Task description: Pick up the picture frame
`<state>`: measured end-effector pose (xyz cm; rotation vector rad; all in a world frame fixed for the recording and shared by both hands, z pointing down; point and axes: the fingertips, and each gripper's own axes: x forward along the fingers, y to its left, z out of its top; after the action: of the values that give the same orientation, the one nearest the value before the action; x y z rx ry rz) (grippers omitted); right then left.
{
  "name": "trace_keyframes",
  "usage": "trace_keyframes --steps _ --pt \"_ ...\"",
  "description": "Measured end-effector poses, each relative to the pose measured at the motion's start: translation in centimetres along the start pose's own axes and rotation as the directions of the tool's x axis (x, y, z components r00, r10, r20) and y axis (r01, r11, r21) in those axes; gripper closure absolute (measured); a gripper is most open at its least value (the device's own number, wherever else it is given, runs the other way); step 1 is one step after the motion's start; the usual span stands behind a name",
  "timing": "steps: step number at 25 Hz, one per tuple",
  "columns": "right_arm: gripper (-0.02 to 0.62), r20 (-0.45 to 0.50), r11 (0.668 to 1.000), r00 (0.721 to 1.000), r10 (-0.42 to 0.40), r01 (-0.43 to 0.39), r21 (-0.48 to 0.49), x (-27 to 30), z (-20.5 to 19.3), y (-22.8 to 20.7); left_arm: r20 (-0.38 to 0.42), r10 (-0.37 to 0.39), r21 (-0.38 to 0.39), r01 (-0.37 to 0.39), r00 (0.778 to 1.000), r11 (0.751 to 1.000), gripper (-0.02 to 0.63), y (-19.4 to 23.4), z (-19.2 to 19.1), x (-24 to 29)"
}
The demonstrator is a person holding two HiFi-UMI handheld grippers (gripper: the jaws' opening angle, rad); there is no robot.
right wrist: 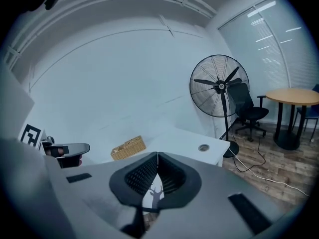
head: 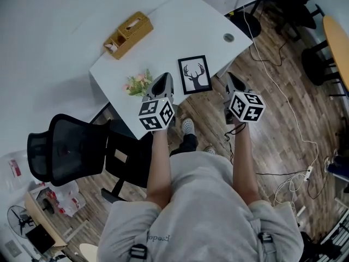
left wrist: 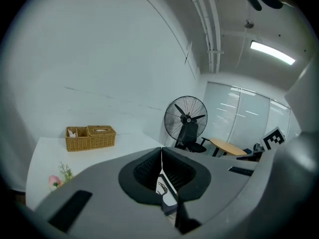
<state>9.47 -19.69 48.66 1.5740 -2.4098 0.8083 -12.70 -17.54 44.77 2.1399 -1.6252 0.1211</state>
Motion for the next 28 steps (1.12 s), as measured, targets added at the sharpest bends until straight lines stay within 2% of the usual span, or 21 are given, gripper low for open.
trace_keyframes --steps 8,14,22,28 --pt "0.572 -0.044 0.998 0.999 -0.021 0.019 -0.053 5.5 -0.1 2.4 -0.009 -0.051 -0.042 0.051 0.999 0.998 0.58 4.1 1.6 4.5" --pt "0.572 -0.084 0.996 0.995 -0.056 0.051 -0.07 7.2 -1.6 2.3 -0.046 -0.074 -0.07 0.071 0.996 0.995 0.58 5.3 0.2 6.5" --pt "0.572 -0.124 0.995 0.99 -0.062 0.052 -0.084 9.5 -2.5 1.7 -0.111 -0.064 -0.084 0.055 0.992 0.995 0.58 6.0 -2.6 8.5" --pt "0.572 -0.2 0.993 0.977 -0.074 0.054 -0.103 11.4 -4.8 1.0 -0.166 -0.017 -0.094 0.001 0.986 0.996 0.58 6.9 -5.2 10.0"
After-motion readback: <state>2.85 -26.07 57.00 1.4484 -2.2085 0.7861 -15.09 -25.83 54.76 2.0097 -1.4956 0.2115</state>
